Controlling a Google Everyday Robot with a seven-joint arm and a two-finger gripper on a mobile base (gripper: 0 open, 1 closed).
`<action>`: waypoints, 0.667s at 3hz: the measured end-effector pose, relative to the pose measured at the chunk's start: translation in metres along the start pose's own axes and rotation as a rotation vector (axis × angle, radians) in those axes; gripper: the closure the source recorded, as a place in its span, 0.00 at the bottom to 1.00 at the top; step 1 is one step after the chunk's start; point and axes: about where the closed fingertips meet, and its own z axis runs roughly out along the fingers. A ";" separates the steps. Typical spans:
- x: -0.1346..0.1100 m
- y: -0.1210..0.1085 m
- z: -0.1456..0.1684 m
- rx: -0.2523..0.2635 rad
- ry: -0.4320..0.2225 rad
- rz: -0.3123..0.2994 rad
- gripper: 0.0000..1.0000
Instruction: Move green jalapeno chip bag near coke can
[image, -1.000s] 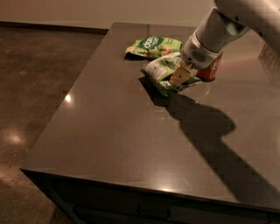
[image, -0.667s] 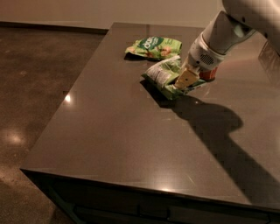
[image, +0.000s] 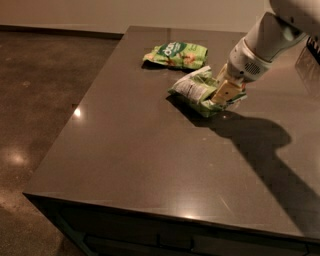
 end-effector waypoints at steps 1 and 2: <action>0.017 -0.007 -0.014 0.027 0.021 0.021 0.35; 0.030 -0.011 -0.026 0.046 0.040 0.039 0.12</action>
Offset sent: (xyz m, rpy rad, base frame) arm -0.0041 -0.0655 0.0201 -0.0704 -0.0150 -0.0896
